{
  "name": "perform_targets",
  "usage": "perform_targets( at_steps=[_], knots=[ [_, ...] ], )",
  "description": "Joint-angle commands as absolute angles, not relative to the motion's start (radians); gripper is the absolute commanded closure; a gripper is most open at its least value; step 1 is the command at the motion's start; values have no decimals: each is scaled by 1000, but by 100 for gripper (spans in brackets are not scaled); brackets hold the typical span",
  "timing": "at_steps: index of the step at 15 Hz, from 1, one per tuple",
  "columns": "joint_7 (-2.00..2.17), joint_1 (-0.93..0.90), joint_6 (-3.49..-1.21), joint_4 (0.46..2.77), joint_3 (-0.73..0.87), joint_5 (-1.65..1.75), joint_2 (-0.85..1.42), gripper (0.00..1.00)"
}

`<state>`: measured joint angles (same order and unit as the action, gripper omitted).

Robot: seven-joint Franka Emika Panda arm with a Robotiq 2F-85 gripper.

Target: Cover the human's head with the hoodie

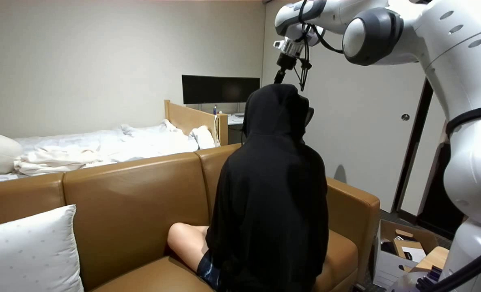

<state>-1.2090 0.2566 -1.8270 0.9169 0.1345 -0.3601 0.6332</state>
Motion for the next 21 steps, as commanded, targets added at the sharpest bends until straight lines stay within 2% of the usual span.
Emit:
perform_targets(
  at_steps=[1,3,13,21],
  knots=[
    [-1173,254,-1808,872,151,-340,653,7],
    [-1169,256,-1801,856,154,-344,655,0],
    [-1044,266,-1746,765,209,-353,620,0],
    [-778,222,-1720,769,260,-346,514,0]
  ],
)
